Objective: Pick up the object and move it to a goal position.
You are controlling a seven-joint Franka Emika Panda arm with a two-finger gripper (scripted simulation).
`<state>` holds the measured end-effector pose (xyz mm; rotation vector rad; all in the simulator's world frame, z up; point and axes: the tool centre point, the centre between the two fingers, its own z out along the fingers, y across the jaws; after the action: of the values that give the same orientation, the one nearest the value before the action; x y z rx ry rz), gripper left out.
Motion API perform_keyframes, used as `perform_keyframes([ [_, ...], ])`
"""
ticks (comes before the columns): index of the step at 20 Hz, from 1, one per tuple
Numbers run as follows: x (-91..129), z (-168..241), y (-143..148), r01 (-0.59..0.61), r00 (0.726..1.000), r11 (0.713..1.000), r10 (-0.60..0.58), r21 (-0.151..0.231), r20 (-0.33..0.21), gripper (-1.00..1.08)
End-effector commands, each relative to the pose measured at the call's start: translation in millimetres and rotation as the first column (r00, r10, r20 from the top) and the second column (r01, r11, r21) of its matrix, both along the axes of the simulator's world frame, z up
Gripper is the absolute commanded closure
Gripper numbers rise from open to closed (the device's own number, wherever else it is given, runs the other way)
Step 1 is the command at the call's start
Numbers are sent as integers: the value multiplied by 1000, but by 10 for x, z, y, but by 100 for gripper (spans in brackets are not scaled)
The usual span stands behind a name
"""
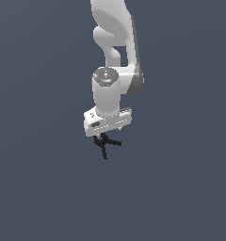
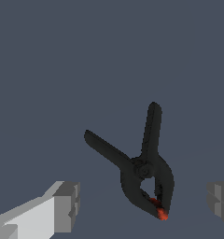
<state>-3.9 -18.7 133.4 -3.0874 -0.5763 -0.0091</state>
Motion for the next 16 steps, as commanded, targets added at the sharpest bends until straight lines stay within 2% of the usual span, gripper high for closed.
perform_keyframes([
  [1,-15,-104,-54,-64,998,998,64,-2,-1,-92],
  [9,-74,-409,-202,-249,968,968,249,-4,-4,-92],
  [16,-116,-575,-276,-349,937,937,349,-3,-5,-92],
])
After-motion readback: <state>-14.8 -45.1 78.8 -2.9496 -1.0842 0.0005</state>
